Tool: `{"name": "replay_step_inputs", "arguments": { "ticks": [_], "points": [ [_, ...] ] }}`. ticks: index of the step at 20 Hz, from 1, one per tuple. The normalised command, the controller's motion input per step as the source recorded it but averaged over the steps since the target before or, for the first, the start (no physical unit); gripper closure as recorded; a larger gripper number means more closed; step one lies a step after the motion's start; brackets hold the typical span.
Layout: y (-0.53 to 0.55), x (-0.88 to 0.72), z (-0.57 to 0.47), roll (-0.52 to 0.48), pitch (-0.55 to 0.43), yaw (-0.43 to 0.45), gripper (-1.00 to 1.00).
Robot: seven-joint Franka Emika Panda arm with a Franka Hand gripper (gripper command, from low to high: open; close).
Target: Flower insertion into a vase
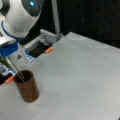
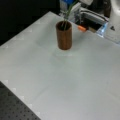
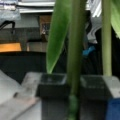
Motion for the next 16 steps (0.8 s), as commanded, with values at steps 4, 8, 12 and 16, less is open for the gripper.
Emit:
{"name": "replay_step_inputs", "arguments": {
  "ticks": [4,8,12,16],
  "points": [
    [-0.02,0.32,-0.17,-0.087,0.300,-0.055,1.00],
    [-0.02,0.32,-0.12,-0.088,0.234,-0.010,1.00],
    [-0.04,0.31,-0.09,-0.075,0.160,0.017,1.00],
    [-0.07,0.33,-0.17,-0.069,0.092,-0.007,1.00]
  ]
}}
